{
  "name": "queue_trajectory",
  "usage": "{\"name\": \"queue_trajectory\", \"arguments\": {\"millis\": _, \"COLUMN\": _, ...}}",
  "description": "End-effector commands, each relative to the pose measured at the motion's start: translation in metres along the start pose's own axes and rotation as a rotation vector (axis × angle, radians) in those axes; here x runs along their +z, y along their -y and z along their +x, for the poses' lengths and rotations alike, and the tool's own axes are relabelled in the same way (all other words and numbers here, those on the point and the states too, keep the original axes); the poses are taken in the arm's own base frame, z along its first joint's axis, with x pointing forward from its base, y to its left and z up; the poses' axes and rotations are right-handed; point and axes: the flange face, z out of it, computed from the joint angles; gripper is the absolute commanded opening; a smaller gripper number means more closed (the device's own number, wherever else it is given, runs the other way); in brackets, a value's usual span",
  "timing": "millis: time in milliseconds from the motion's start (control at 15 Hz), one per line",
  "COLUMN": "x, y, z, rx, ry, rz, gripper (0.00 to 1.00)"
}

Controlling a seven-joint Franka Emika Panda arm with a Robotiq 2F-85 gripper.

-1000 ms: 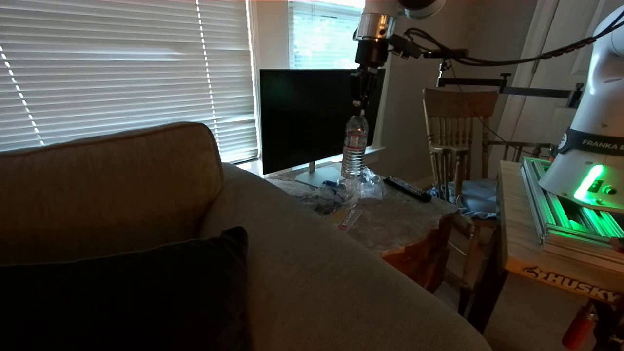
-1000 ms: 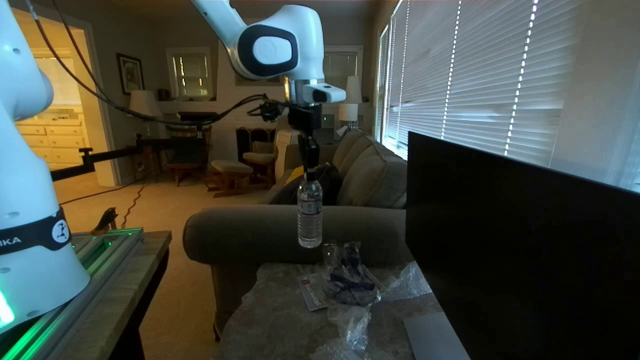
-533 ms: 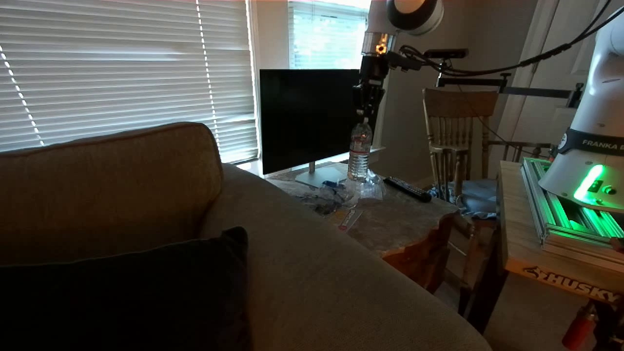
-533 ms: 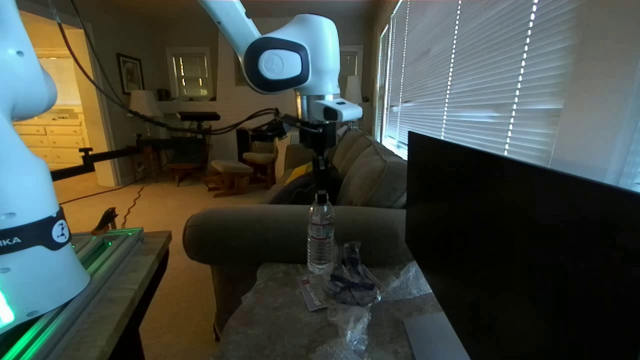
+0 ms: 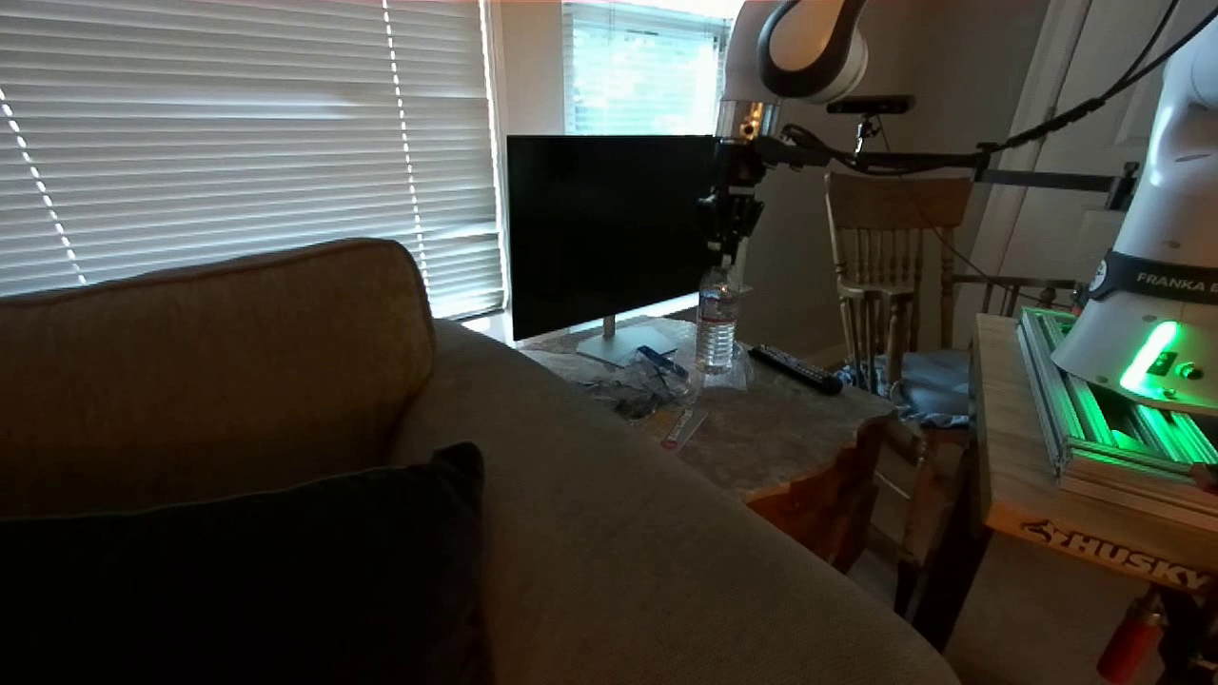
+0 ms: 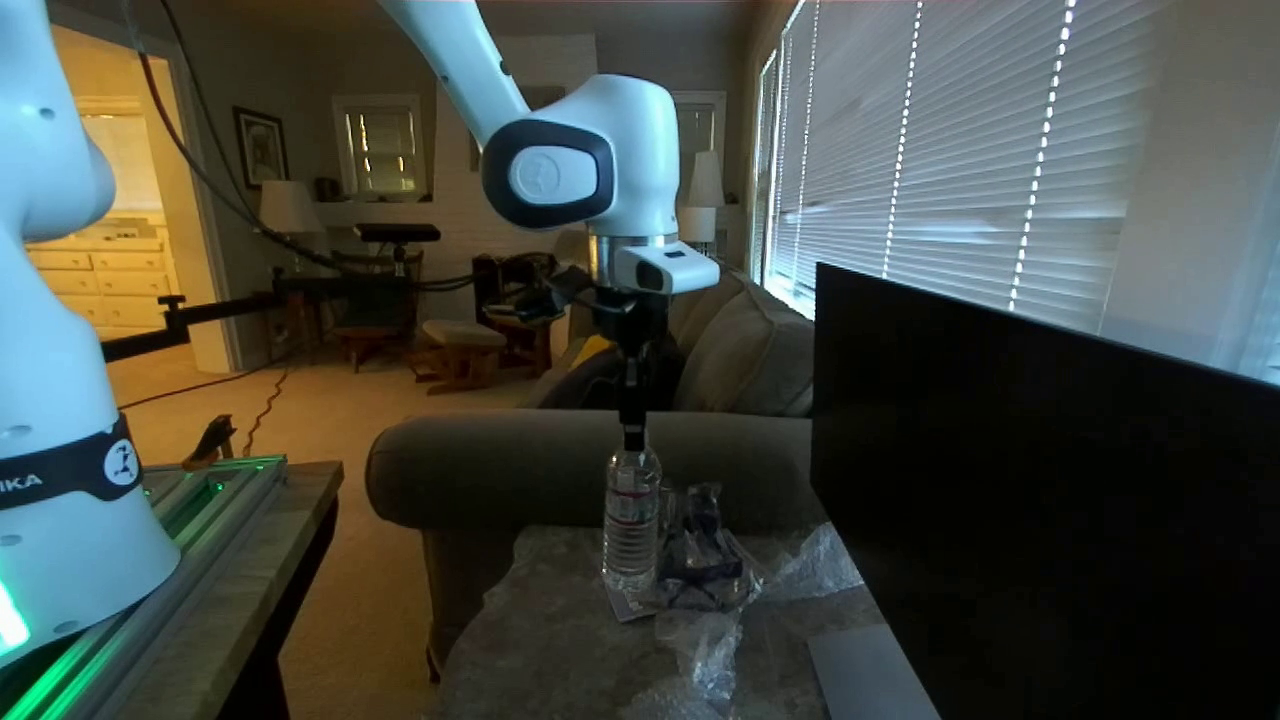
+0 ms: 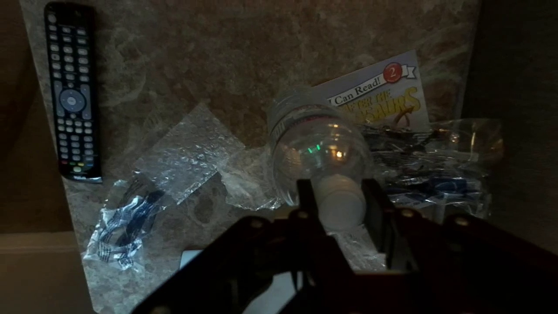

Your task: Put the bottle on the tv stand

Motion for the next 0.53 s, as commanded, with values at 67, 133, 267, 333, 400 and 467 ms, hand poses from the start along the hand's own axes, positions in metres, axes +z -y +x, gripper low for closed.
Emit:
{"name": "queue_trajectory", "arguments": {"millis": 67, "x": 0.015, "y": -0.011, "z": -0.008, "rx": 0.043, "ry": -0.008, "rz": 0.003, "gripper": 0.08}}
{"name": "queue_trajectory", "arguments": {"millis": 133, "x": 0.017, "y": -0.013, "z": -0.008, "rx": 0.046, "ry": -0.009, "rz": 0.007, "gripper": 0.08}}
{"name": "queue_trajectory", "arguments": {"millis": 267, "x": 0.022, "y": -0.016, "z": -0.008, "rx": 0.052, "ry": -0.008, "rz": 0.008, "gripper": 0.08}}
{"name": "queue_trajectory", "arguments": {"millis": 333, "x": 0.025, "y": -0.017, "z": -0.007, "rx": 0.057, "ry": -0.011, "rz": 0.007, "gripper": 0.08}}
{"name": "queue_trajectory", "arguments": {"millis": 400, "x": 0.027, "y": -0.018, "z": -0.007, "rx": 0.058, "ry": -0.01, "rz": 0.005, "gripper": 0.08}}
{"name": "queue_trajectory", "arguments": {"millis": 467, "x": 0.03, "y": -0.019, "z": -0.006, "rx": 0.059, "ry": -0.013, "rz": 0.008, "gripper": 0.08}}
